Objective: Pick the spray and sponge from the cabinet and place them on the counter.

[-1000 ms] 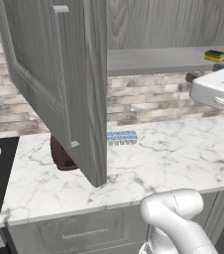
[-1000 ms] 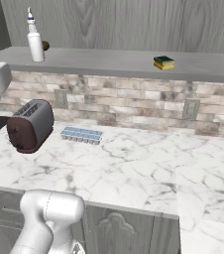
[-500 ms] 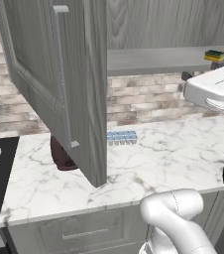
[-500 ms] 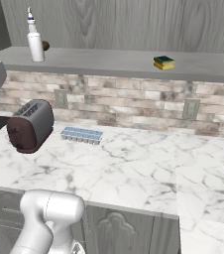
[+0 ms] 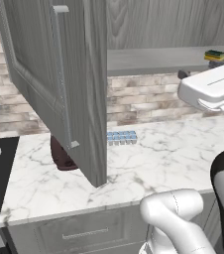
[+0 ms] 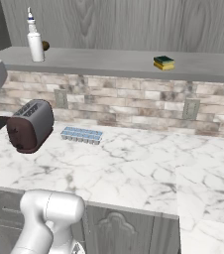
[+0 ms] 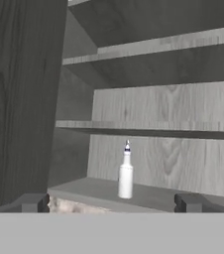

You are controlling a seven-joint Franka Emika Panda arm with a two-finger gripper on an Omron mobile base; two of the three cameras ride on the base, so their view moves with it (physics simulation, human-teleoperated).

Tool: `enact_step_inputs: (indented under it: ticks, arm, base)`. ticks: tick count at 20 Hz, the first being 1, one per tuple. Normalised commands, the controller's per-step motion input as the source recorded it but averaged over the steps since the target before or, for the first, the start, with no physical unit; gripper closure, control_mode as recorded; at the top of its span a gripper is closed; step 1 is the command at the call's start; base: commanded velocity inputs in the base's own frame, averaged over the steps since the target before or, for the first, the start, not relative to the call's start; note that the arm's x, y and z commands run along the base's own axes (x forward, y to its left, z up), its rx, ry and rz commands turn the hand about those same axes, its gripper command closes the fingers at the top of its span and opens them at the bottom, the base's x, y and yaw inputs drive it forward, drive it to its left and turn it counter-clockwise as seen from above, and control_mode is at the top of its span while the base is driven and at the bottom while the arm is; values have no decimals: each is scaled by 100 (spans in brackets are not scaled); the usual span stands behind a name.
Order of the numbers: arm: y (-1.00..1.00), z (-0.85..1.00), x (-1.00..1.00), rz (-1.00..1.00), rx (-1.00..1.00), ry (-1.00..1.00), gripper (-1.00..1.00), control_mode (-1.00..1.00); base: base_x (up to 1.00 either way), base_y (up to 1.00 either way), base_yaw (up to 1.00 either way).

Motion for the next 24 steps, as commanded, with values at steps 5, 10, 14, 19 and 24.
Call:
enact_step_inputs:
  ticks: [5, 10, 14, 19, 24]
  arm:
    - [5, 0, 13, 0, 0, -2, -100, -100]
    - [5, 0, 7, 0, 0, -7, -100, -100]
    - [1, 0, 0, -1, 0, -11, -100, -100]
    - [0, 0, 7, -1, 0, -4, -100, -100]
    - [0, 0, 18, 0, 2, 3, -100, -100]
  base:
    - [0, 0, 0]
    - [0, 0, 0]
    - [0, 0, 0]
    - [0, 0, 0]
    - [0, 0, 0]
